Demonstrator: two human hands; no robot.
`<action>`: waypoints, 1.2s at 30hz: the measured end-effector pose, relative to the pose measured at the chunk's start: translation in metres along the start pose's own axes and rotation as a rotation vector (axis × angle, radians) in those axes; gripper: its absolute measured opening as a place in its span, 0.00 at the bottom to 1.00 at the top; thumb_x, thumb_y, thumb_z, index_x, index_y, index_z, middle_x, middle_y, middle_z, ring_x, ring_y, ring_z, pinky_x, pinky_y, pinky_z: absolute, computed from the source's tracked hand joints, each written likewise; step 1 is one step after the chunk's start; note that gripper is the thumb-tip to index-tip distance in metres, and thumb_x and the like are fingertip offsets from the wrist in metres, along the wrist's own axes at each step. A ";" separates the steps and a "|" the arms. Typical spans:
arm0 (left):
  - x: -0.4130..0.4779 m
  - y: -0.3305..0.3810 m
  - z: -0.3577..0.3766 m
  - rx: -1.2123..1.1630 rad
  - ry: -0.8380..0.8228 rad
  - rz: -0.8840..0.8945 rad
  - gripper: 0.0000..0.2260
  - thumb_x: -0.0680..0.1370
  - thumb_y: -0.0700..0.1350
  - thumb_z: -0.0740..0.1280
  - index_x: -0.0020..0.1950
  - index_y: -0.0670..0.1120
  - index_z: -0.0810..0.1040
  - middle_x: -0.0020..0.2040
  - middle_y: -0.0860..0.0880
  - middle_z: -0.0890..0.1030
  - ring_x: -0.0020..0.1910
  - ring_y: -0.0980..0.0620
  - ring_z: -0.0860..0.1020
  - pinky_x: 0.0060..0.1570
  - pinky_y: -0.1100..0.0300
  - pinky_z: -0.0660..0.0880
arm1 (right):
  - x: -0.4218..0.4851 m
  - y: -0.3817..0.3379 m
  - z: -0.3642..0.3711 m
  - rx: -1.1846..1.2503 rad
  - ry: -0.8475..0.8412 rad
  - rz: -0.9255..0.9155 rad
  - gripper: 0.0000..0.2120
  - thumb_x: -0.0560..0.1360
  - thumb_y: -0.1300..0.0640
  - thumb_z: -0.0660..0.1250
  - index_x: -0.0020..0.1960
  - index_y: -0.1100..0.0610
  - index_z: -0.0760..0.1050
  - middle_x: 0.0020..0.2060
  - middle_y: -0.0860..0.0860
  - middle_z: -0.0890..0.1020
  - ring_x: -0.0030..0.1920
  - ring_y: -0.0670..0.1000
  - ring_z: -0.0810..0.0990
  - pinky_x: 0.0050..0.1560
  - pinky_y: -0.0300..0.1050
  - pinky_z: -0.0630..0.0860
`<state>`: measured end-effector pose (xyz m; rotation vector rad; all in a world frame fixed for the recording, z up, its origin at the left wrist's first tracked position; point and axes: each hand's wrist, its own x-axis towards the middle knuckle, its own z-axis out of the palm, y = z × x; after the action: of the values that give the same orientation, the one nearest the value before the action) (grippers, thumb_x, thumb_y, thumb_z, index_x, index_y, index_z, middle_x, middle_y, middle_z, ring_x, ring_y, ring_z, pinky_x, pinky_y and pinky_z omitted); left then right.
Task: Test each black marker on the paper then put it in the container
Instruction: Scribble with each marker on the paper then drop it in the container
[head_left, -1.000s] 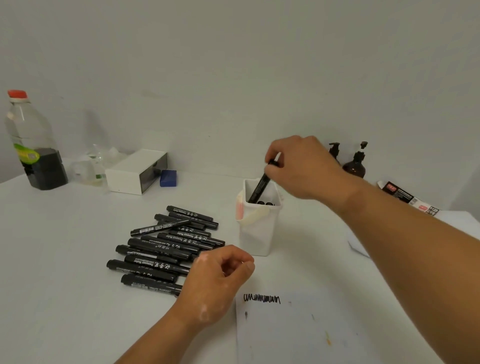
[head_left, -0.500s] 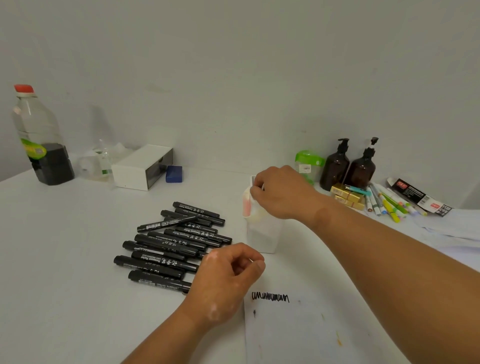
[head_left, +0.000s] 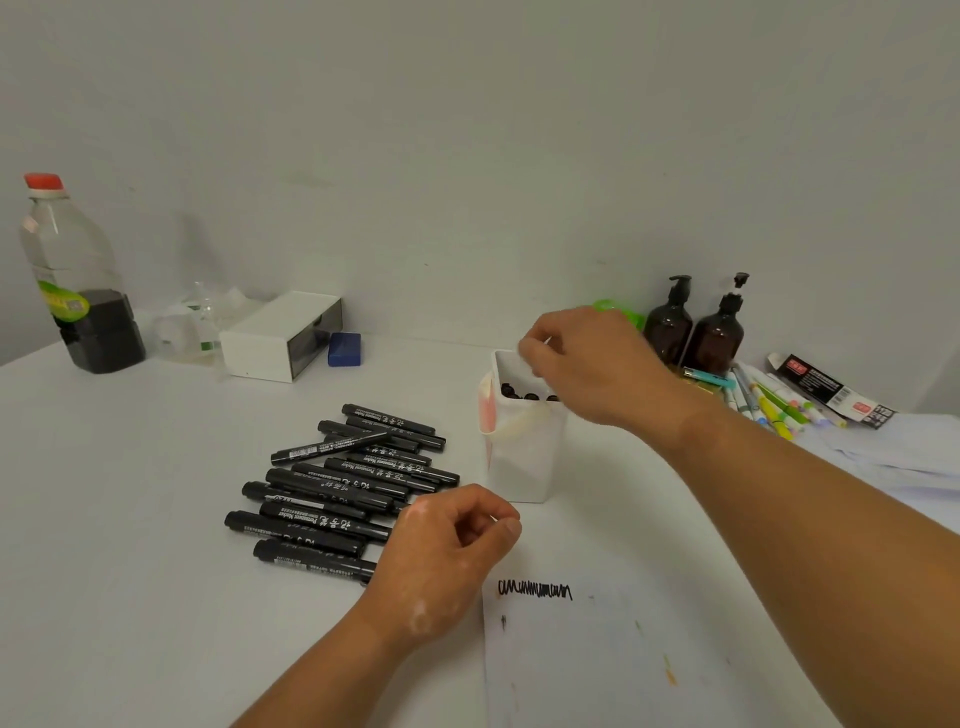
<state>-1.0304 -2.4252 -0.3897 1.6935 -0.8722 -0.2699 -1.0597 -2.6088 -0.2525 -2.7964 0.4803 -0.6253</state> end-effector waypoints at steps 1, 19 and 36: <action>0.000 0.000 0.000 0.003 0.000 0.000 0.03 0.76 0.48 0.72 0.43 0.55 0.84 0.36 0.48 0.81 0.33 0.58 0.76 0.38 0.60 0.77 | -0.006 0.003 -0.007 0.039 0.055 0.004 0.12 0.81 0.48 0.62 0.49 0.49 0.83 0.44 0.47 0.87 0.46 0.53 0.83 0.50 0.48 0.79; -0.010 0.004 0.007 0.244 0.004 0.076 0.04 0.77 0.45 0.73 0.44 0.54 0.84 0.35 0.57 0.82 0.30 0.59 0.75 0.33 0.70 0.72 | -0.170 0.081 0.077 0.318 -0.057 0.123 0.10 0.73 0.52 0.72 0.38 0.37 0.77 0.37 0.32 0.81 0.37 0.43 0.78 0.39 0.31 0.73; -0.053 -0.009 -0.075 1.057 -0.008 0.129 0.15 0.70 0.40 0.76 0.56 0.50 0.85 0.50 0.54 0.82 0.50 0.49 0.80 0.50 0.55 0.78 | -0.174 0.084 0.069 0.461 -0.045 0.160 0.06 0.72 0.52 0.74 0.38 0.43 0.82 0.34 0.37 0.82 0.37 0.43 0.78 0.39 0.33 0.73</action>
<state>-1.0190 -2.3334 -0.3877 2.5703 -1.2316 0.3487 -1.1995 -2.6116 -0.4018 -2.3073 0.4742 -0.5534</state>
